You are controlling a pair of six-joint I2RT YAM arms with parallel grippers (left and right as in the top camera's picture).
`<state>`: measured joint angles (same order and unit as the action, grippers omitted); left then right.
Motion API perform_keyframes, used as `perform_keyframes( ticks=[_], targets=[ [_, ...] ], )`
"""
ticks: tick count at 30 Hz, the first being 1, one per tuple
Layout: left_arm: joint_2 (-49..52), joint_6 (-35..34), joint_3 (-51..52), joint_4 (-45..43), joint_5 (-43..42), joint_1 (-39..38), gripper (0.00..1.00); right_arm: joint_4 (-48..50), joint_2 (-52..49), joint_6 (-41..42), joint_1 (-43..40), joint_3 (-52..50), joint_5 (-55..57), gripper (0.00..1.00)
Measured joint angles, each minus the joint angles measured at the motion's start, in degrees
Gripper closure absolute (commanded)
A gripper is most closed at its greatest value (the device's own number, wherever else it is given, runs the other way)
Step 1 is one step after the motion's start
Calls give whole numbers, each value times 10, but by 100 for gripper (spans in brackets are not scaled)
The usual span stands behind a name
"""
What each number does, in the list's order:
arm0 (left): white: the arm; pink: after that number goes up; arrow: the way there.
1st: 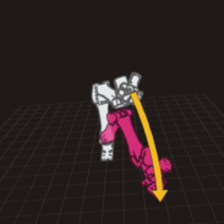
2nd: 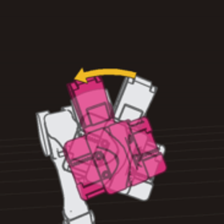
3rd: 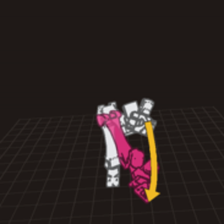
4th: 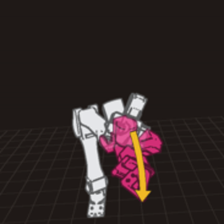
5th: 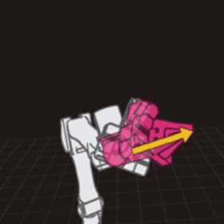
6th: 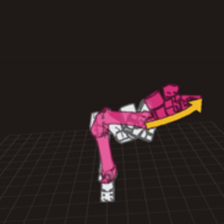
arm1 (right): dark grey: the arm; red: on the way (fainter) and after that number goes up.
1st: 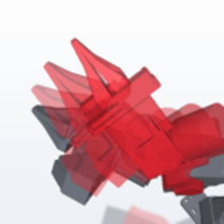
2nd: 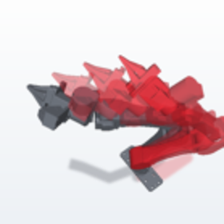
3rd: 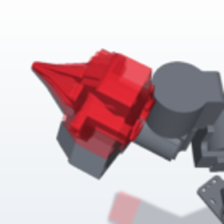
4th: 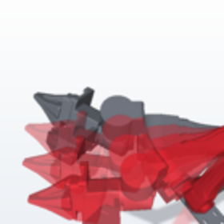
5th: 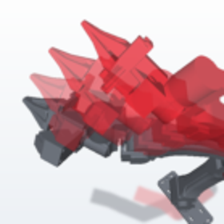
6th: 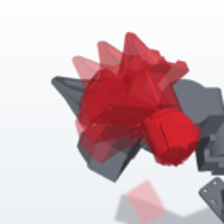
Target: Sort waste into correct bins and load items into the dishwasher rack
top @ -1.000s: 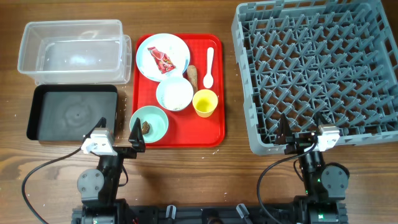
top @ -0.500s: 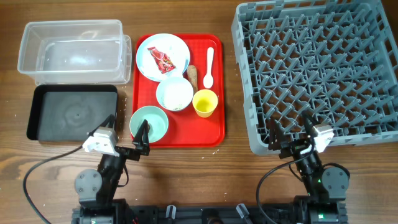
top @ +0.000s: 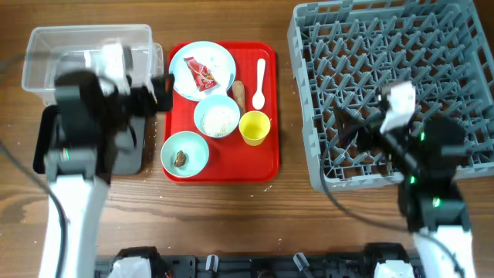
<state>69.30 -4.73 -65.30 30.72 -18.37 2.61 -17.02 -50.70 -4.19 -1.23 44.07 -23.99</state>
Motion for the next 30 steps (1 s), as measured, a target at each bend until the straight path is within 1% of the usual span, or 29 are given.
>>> perform_keyframes(
  ticks=[1, 2, 5, 8, 9, 11, 14, 18, 22, 26, 30],
  targets=[
    [35, 8, -42, 25, 2, 0, 0, -34, -29, -12, 0, 35, 0, 0],
    [83, 16, -108, 78, 2, -3, 0, -72, -69, -29, 0, 82, 0, 0],
    [206, 35, -268, 195, 8, -22, 0, -175, -155, -57, 0, 185, 24, 0],
    [312, 43, -392, 294, 43, -49, 0, -239, -207, -78, 0, 238, 59, 0],
    [351, 45, -424, 299, 54, -61, 0, -245, -216, -84, 0, 242, 64, 0],
    [394, 45, -431, 290, 62, -76, 0, -250, -230, -92, 0, 245, 68, 0],
    [454, 47, -432, 254, 64, -98, 0, -266, -250, -91, 0, 246, 71, 0],
    [494, 47, -432, 208, 55, -112, 0, -272, -272, -44, 0, 247, 71, 0],
    [551, 34, -433, 177, 70, -124, 0, -272, -276, -29, 0, 247, 71, 0],
    [602, -18, -433, 173, 139, -136, 0, -272, -276, -24, 0, 247, 71, 0],
    [640, -41, -433, 170, 170, -145, 0, -272, -276, -23, 0, 247, 71, 0]
  ],
)
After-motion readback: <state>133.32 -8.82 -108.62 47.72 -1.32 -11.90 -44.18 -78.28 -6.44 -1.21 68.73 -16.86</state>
